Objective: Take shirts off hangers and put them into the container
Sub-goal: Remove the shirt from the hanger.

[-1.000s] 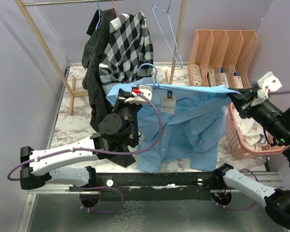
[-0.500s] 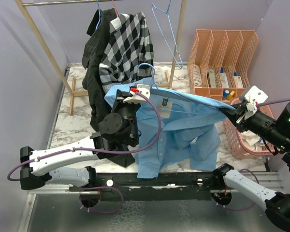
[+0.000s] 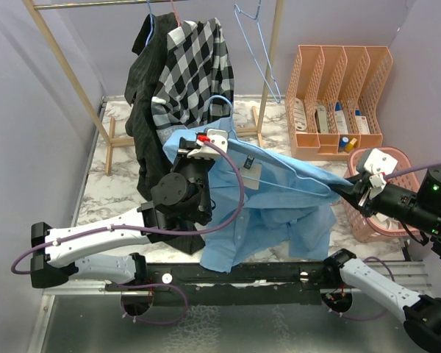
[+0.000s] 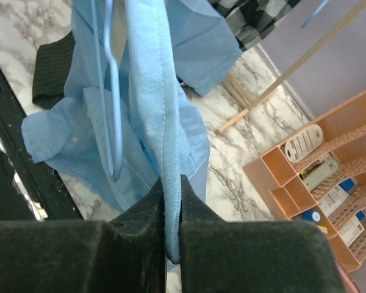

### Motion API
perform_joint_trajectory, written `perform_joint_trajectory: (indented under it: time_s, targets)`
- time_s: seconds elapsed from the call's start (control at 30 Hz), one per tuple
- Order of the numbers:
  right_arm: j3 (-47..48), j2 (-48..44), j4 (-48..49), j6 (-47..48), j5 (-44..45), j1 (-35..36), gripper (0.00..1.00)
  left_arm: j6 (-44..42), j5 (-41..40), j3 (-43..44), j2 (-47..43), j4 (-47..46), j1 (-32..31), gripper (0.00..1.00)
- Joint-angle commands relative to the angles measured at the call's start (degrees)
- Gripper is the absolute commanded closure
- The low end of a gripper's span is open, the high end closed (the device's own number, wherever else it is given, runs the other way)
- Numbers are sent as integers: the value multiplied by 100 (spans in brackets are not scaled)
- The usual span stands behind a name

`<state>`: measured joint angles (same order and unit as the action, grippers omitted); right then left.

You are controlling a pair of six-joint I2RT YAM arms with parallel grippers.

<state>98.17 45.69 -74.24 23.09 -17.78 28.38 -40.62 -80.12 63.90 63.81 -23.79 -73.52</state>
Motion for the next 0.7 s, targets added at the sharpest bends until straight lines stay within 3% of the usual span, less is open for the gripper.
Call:
perform_joint_trajectory:
  time_s: [0.0, 0.07, 0.2, 0.43, 0.67]
  targets:
    - [-229, -206, -658, 271, -240, -79, 89, 310, -591, 21, -468, -390, 51, 100]
    - [-292, -211, -654, 307, -343, -80, 65, 317, -593, 12, -481, -392, 25, 100]
    - [-91, -134, -653, 294, -337, -80, 34, 294, -649, 2, -419, -373, -16, 100]
    - [1302, 155, -662, 129, -491, -78, 32, 333, -756, -80, -137, -363, -245, 100]
    - [1570, 315, -662, -4, -1407, -82, 38, 66, -1007, 355, 993, -366, -477, 100]
